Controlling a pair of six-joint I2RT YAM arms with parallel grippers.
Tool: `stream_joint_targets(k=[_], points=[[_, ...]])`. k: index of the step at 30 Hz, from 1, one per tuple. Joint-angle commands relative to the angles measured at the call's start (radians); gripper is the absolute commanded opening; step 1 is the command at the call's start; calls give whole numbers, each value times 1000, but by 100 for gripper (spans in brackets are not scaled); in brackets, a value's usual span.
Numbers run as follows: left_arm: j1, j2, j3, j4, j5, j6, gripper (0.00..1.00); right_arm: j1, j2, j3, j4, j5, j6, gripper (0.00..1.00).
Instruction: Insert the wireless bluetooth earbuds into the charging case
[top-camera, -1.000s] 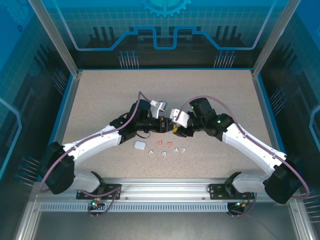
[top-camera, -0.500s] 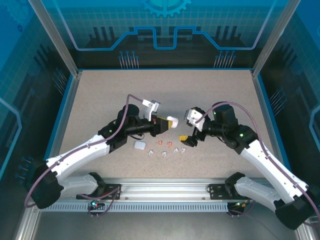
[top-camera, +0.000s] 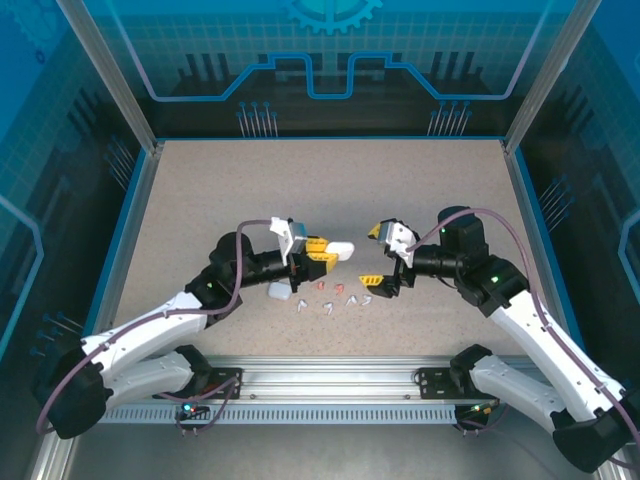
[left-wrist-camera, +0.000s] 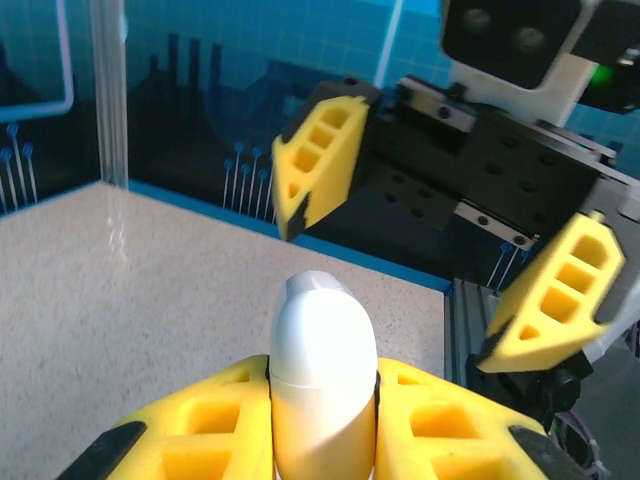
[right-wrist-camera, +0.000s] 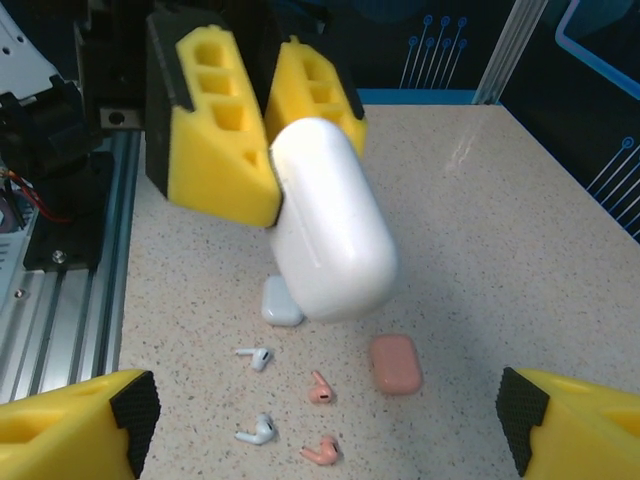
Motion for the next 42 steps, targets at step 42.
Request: stream_joint_targets(k=[42], points=[[-8, 29, -48, 228, 95, 142, 0, 66, 139, 240, 45, 87, -16, 74]])
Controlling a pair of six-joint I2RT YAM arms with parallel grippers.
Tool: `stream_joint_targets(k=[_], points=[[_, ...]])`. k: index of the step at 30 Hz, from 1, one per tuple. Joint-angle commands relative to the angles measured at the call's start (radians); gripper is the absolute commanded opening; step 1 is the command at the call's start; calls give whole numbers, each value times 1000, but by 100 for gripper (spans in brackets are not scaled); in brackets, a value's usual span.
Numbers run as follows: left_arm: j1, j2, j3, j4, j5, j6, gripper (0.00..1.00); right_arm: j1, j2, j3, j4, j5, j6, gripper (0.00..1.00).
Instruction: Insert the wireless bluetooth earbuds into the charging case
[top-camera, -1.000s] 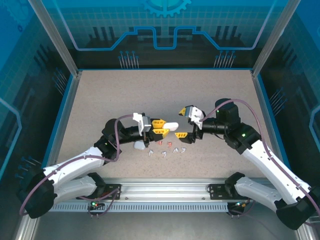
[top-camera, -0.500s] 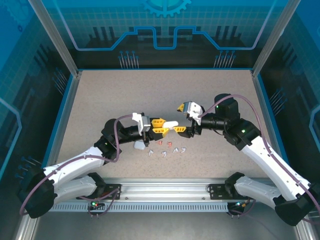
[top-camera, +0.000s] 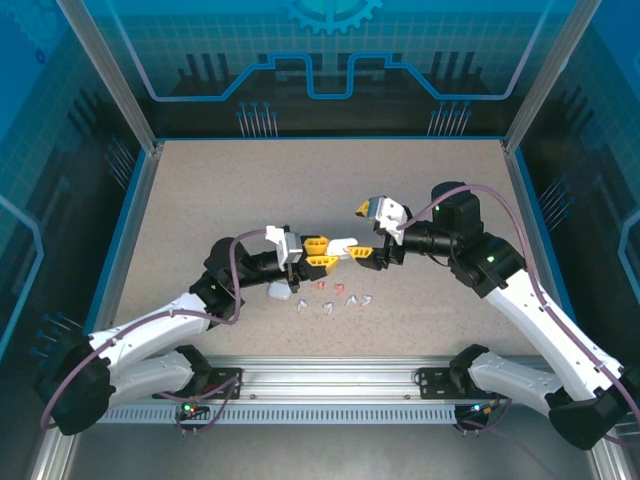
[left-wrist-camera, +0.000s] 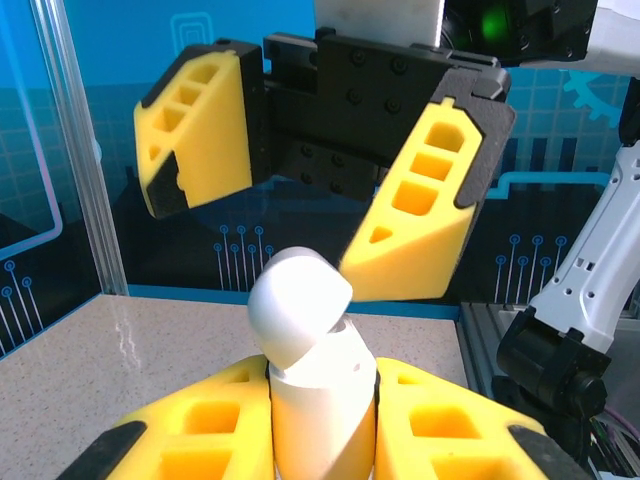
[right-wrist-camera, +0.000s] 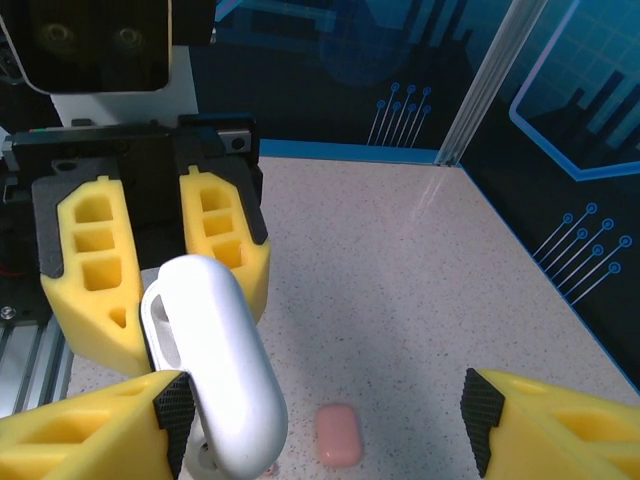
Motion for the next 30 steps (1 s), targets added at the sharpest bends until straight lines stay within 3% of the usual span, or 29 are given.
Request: stream_joint_targets(k=[1, 19, 23, 26, 30], points=[[-8, 0, -14, 14, 33, 32, 0, 10, 11, 37, 11, 25, -12, 74], [-8, -19, -45, 22, -15, 38, 0, 10, -24, 61, -37, 12, 29, 78], [-7, -45, -94, 77, -66, 33, 0, 9, -75, 49, -57, 98, 109, 86], [-8, -70, -142, 119, -108, 31, 0, 6, -97, 48, -102, 233, 219, 99], [-8, -112, -196, 153, -148, 27, 0, -9, -100, 47, -200, 360, 399, 100]])
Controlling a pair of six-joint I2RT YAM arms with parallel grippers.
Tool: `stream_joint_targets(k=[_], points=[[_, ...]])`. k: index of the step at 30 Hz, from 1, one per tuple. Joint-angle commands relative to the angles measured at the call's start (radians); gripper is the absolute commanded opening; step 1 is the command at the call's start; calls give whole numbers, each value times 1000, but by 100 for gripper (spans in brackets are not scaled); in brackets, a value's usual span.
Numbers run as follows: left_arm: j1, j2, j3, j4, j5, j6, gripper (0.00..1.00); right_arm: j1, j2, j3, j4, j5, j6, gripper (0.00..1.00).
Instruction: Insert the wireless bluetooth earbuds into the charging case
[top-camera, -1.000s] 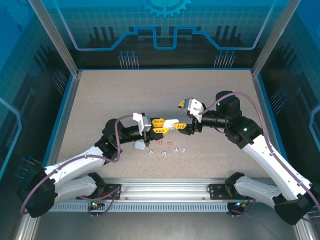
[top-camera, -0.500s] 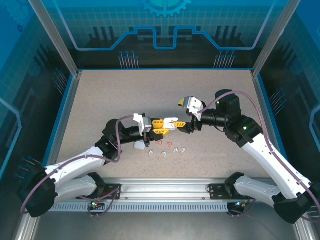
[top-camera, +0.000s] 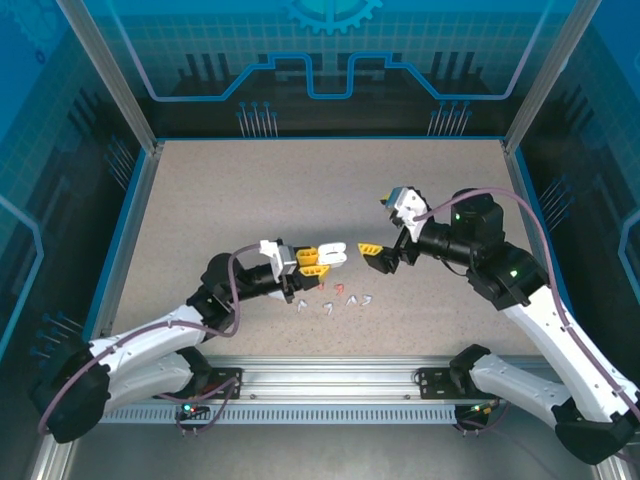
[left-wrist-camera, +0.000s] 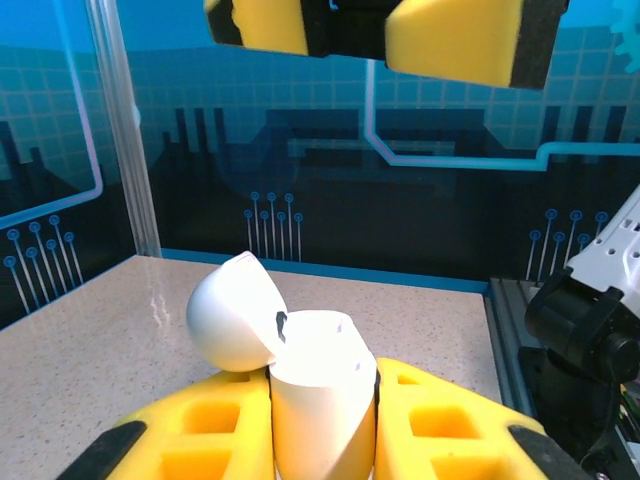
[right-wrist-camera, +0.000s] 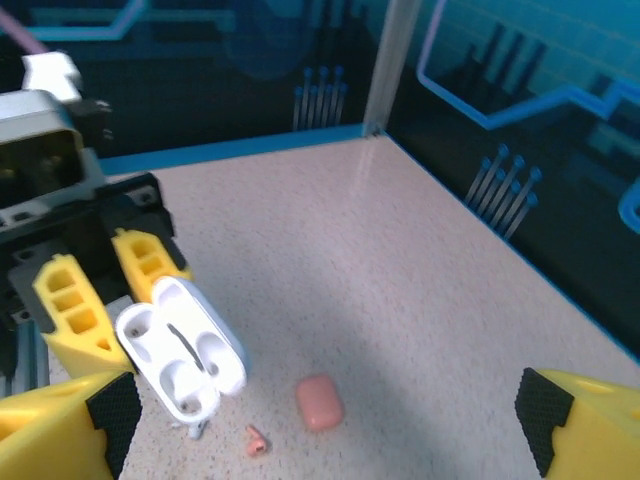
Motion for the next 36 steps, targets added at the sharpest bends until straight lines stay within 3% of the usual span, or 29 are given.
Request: stream_joint_targets(k=[1, 5, 10, 14, 19, 25, 36], points=[[-8, -49, -42, 95, -55, 8, 0, -7, -1, 2, -102, 197, 250, 100], [-7, -105, -67, 66, -68, 11, 0, -16, -13, -80, -139, 320, 530, 100], [-7, -167, -83, 21, -79, 13, 0, -54, 8, -163, -209, 282, 646, 100], [-8, -193, -88, 5, -80, 13, 0, -54, 72, -212, -265, 220, 696, 97], [-8, -207, -91, 4, -84, 11, 0, -33, 188, -276, -288, 185, 734, 83], [-8, -209, -90, -1, -88, 16, 0, 27, 306, -342, -180, 181, 782, 69], [-8, -217, -91, -7, -91, 10, 0, 136, 511, -261, -112, 179, 720, 56]])
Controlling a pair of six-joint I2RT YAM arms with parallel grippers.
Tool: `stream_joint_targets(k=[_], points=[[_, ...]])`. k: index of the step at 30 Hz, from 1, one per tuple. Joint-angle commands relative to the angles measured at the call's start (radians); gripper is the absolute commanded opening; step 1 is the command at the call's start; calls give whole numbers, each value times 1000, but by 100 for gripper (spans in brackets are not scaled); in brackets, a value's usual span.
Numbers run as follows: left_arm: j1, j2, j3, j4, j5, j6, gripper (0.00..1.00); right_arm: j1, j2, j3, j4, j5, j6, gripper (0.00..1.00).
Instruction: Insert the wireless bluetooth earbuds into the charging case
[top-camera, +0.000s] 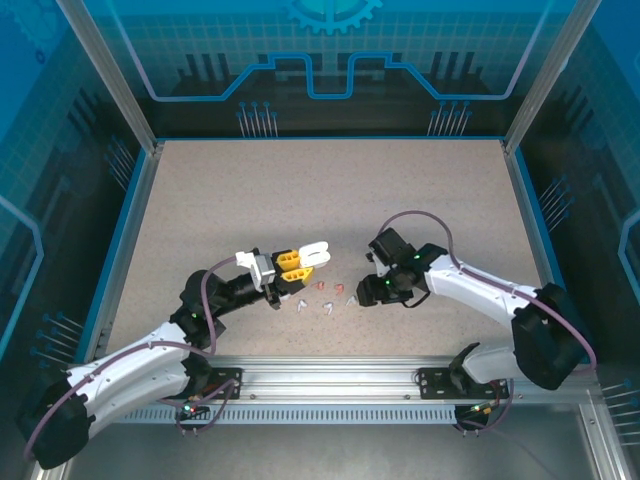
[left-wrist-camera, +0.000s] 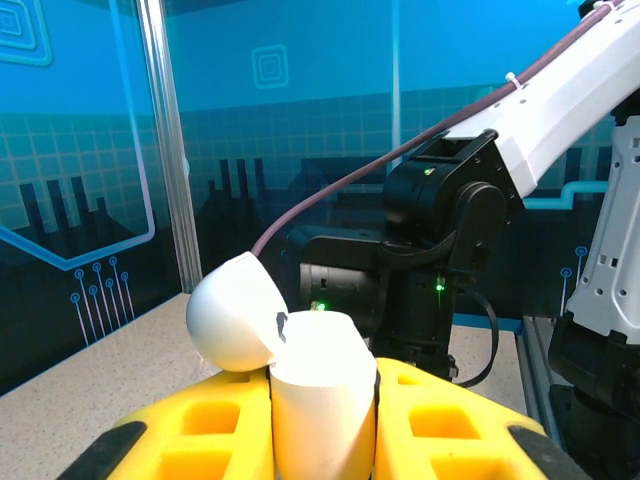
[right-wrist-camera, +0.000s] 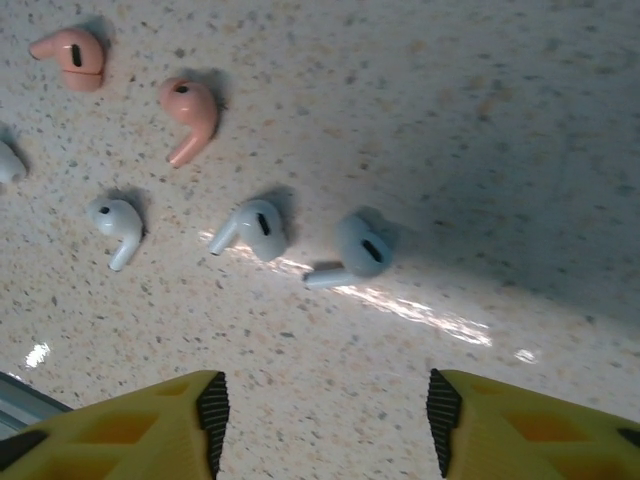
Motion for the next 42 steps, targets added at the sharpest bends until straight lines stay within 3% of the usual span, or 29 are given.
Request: stream_joint_targets(k=[1, 15, 42], points=[[-7, -21, -14, 9, -15, 8, 0, 27, 55, 45, 38, -15, -36, 55], [-8, -59, -14, -29, -29, 15, 0, 41, 209, 94, 121, -86, -74, 44], [-8, -59, -8, -48, -32, 14, 0, 48, 313, 92, 125, -55, -90, 37]])
